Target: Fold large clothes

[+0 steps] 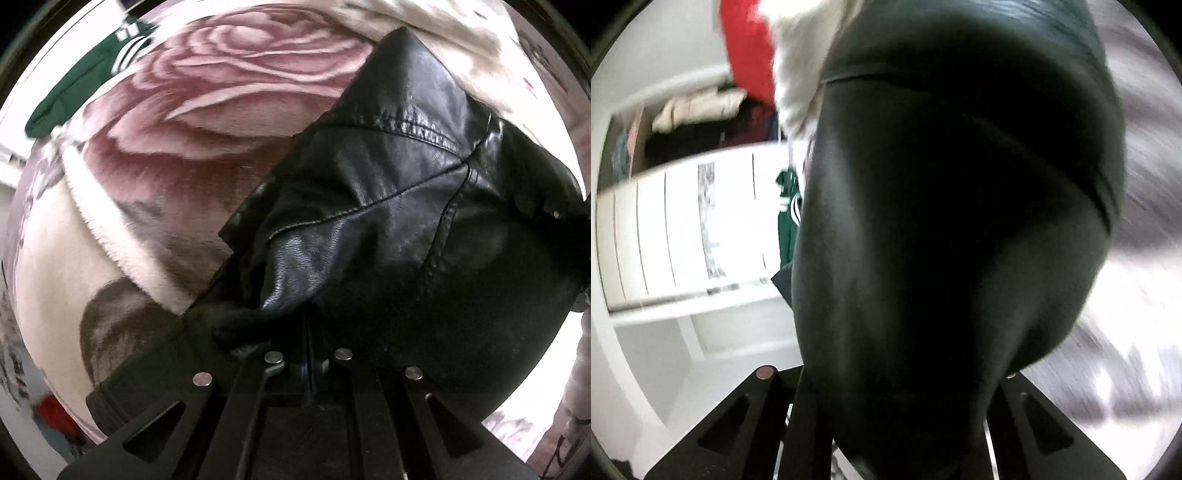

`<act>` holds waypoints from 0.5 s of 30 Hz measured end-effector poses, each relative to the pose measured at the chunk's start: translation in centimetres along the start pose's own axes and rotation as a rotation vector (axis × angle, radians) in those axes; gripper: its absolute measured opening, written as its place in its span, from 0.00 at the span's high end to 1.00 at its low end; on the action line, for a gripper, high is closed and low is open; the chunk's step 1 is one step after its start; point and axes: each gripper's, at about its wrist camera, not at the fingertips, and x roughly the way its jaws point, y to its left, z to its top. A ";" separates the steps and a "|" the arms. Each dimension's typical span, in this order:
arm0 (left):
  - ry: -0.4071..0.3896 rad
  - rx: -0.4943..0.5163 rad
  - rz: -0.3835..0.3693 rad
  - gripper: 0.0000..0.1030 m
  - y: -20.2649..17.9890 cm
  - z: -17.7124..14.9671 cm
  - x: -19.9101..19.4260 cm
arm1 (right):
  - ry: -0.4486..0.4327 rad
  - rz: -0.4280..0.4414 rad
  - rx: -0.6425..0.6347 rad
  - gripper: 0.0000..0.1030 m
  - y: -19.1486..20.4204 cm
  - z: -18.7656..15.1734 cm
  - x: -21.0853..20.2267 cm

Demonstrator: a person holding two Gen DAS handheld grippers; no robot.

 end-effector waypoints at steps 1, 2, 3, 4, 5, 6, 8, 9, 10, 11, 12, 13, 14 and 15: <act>-0.004 0.012 0.008 0.96 -0.2 -0.2 0.1 | 0.008 0.011 0.018 0.86 -1.1 -0.6 -0.3; -0.007 0.016 0.011 0.96 -0.3 -0.3 0.2 | 0.018 0.032 0.051 0.85 -2.1 -0.8 -0.2; -0.010 0.019 0.014 0.96 -0.3 -0.4 0.3 | 0.021 0.041 0.096 0.84 -3.3 -1.0 -0.1; -0.011 0.017 0.013 0.96 -0.3 -0.4 0.3 | 0.031 0.049 0.107 0.78 -4.0 -1.0 0.2; -0.011 0.011 0.008 0.96 -0.2 -0.4 0.4 | 0.053 0.053 0.100 0.71 -4.4 -0.9 0.6; -0.011 0.008 0.006 0.96 -0.2 -0.4 0.4 | 0.073 0.052 0.104 0.66 -4.7 -0.8 1.0; -0.010 0.009 0.001 0.96 -0.1 -0.5 0.4 | 0.122 0.084 0.096 0.58 -4.9 -1.0 2.0; -0.011 0.009 -0.001 0.96 0.0 -0.5 0.4 | 0.132 0.086 0.091 0.58 -4.9 -1.2 2.2; -0.013 0.008 -0.005 0.96 0.1 -0.6 0.4 | 0.152 0.097 0.087 0.56 -4.8 -1.7 2.5; -0.013 0.010 -0.007 0.96 0.2 -0.5 0.5 | 0.174 0.117 0.092 0.51 -4.9 -2.3 2.9; -0.013 0.011 -0.009 0.96 0.3 -0.4 0.6 | 0.192 0.120 0.101 0.46 -5.1 -2.7 3.3; -0.011 0.009 -0.013 0.96 0.4 -0.4 0.7 | 0.213 0.116 0.113 0.45 -5.2 -3.1 4.0; -0.010 0.009 -0.018 0.96 0.7 -0.3 0.8 | 0.219 0.121 0.123 0.45 -5.3 -3.3 4.6; -0.008 0.012 -0.019 0.96 1.0 -0.1 1.0 | 0.214 0.126 0.134 0.45 -5.4 -3.3 5.4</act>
